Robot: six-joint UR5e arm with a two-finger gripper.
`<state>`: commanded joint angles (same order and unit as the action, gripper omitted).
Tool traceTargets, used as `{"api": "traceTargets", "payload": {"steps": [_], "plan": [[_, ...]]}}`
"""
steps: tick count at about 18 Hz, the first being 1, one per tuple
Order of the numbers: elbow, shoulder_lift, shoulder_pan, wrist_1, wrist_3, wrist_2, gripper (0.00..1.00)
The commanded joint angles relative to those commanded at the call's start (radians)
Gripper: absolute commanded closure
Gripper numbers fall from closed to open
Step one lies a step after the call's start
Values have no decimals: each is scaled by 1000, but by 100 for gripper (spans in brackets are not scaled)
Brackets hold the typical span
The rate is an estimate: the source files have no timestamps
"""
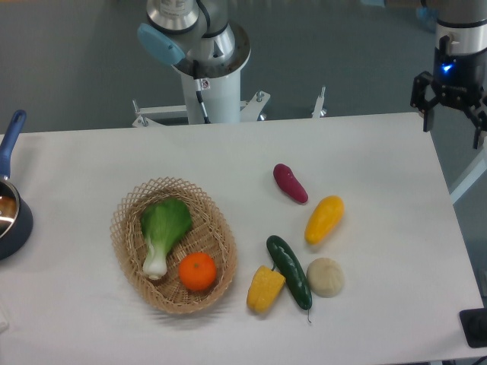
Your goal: Pick up the mango from the table
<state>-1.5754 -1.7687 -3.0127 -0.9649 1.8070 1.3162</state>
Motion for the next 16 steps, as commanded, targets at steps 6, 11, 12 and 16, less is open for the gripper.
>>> {"api": "traceTargets", "payload": {"steps": [6,11,12,16], "plan": [[-11,0,8,8,0,9,0],[-44,0,6,14,-5,-14,0],[-51,2,6,14,-24,-27,0],[-69,2,15,20,-135,-32,0]]}}
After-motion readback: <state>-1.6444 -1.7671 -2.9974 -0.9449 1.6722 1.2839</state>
